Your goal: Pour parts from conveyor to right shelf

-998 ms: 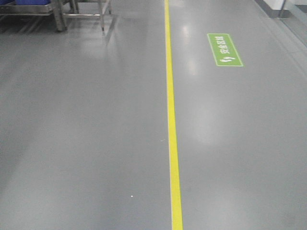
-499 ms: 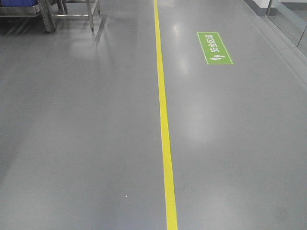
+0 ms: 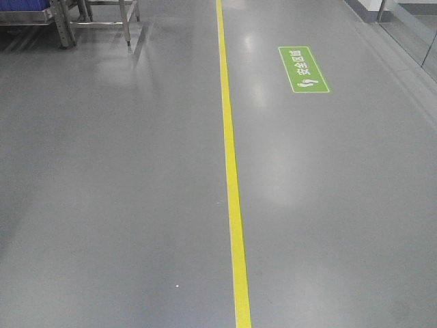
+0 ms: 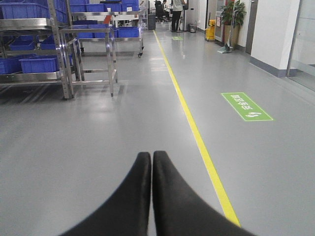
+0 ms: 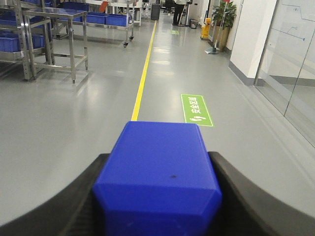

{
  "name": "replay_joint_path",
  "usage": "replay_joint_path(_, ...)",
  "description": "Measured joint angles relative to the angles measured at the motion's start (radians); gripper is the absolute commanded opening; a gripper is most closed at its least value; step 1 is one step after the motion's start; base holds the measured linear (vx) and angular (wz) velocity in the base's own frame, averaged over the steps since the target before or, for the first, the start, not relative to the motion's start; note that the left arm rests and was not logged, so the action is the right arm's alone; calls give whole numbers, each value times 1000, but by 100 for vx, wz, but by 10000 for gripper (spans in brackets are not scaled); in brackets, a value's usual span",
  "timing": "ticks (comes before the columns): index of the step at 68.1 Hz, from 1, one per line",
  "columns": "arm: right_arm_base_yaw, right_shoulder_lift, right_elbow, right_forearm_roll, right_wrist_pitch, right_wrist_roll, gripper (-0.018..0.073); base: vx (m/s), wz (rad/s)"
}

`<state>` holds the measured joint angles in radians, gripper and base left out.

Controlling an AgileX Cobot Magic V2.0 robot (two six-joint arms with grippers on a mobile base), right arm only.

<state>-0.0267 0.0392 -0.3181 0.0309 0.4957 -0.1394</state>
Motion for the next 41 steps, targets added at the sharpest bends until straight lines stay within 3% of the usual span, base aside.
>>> replay_joint_path(41, 0, 0, 0, 0, 0, 0, -6, 17, -13)
